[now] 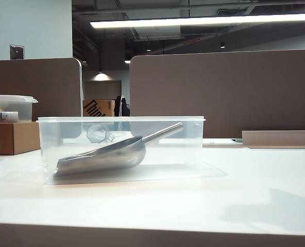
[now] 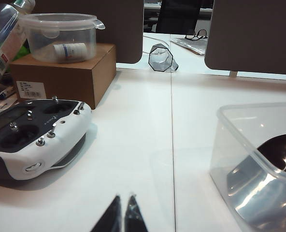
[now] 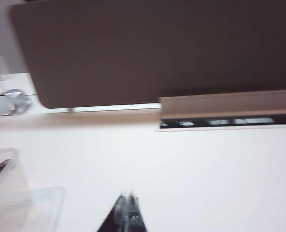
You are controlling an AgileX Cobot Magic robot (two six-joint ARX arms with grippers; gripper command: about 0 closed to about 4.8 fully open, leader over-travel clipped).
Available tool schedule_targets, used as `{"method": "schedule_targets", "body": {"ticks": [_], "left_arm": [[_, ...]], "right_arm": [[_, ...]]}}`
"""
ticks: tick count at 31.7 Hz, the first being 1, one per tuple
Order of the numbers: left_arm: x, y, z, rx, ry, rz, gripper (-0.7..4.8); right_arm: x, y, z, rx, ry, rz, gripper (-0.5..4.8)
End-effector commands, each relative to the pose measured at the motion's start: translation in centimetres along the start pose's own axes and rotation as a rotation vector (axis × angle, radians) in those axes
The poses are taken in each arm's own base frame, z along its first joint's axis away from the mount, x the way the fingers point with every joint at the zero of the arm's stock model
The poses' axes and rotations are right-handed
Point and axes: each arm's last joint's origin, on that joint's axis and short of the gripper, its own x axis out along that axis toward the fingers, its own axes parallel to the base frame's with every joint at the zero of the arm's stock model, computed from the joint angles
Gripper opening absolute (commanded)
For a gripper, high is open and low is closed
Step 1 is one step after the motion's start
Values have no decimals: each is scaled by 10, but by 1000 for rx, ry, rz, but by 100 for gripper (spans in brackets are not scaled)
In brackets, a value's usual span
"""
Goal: Pick up the metal ice scoop from the table and place it inside the transparent plastic box.
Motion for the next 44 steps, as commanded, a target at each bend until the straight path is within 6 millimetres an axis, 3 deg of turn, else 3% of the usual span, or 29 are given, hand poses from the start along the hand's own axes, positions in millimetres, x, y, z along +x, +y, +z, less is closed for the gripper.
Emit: {"method": "schedule_targets", "body": {"ticks": [1,12,44], "left_arm": [[0,0,1,1,-7,-1,21],[0,0,1,1,-7,-2,21],[0,0,1,1,-7,-2,21]], "right_arm": [[-2,-3,-3,3,-30,21,0],[-8,-12,-25,-2,-61,-11,-1],[-8,-13,-34,-10,30,-24,0]]}}
